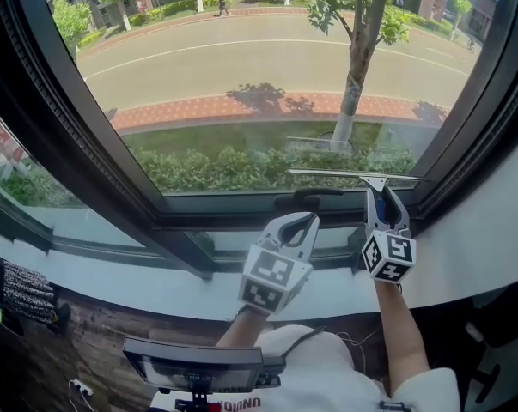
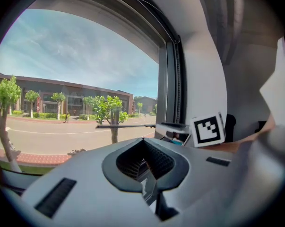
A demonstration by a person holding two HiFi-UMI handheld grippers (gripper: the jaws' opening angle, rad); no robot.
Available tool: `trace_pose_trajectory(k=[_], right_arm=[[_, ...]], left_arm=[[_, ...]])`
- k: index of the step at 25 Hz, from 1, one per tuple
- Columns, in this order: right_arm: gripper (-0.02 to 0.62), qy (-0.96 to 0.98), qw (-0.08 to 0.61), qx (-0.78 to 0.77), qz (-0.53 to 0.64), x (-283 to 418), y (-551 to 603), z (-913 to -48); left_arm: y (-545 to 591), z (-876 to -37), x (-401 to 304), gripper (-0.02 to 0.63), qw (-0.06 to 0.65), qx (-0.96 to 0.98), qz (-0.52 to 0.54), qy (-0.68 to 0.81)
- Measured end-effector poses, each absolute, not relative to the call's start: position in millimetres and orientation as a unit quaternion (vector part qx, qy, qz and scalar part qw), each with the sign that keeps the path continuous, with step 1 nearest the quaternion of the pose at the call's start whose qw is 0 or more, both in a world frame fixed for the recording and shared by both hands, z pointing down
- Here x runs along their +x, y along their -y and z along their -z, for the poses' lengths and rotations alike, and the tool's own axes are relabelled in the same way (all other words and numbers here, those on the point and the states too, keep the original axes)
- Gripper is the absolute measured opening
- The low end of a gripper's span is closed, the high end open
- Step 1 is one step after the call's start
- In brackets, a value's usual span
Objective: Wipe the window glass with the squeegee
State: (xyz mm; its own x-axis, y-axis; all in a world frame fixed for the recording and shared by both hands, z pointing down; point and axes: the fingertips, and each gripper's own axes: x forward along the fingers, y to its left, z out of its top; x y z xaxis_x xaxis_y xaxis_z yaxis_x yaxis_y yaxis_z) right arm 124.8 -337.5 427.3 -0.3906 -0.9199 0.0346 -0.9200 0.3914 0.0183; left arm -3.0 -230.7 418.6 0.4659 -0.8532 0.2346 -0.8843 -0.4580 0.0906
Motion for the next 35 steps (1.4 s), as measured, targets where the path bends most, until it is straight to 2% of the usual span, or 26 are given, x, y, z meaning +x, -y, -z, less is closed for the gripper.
trace_pose_trajectory(k=[6, 11, 23, 35], right_arm=[[0.149, 0.83, -0.119, 0.539, 0.08, 118, 299, -321], [0.149, 0.812, -0.178, 0.534, 0.152, 102, 268, -258], [0.149, 0.808, -0.203, 0.53, 0.156, 81, 249, -245], [0.149, 0.814, -0.204, 0.525, 0.142, 80, 256, -252]], left_arm=[[247, -421, -32, 0.0, 0.084, 0.834, -0.059, 0.543], [261, -389, -67, 0.0, 0.047, 0.814, -0.027, 0.578], [243, -305, -89, 0.0, -0.069, 0.803, 0.039, 0.59], [245, -314, -86, 0.0, -0.057, 0.803, 0.044, 0.592]])
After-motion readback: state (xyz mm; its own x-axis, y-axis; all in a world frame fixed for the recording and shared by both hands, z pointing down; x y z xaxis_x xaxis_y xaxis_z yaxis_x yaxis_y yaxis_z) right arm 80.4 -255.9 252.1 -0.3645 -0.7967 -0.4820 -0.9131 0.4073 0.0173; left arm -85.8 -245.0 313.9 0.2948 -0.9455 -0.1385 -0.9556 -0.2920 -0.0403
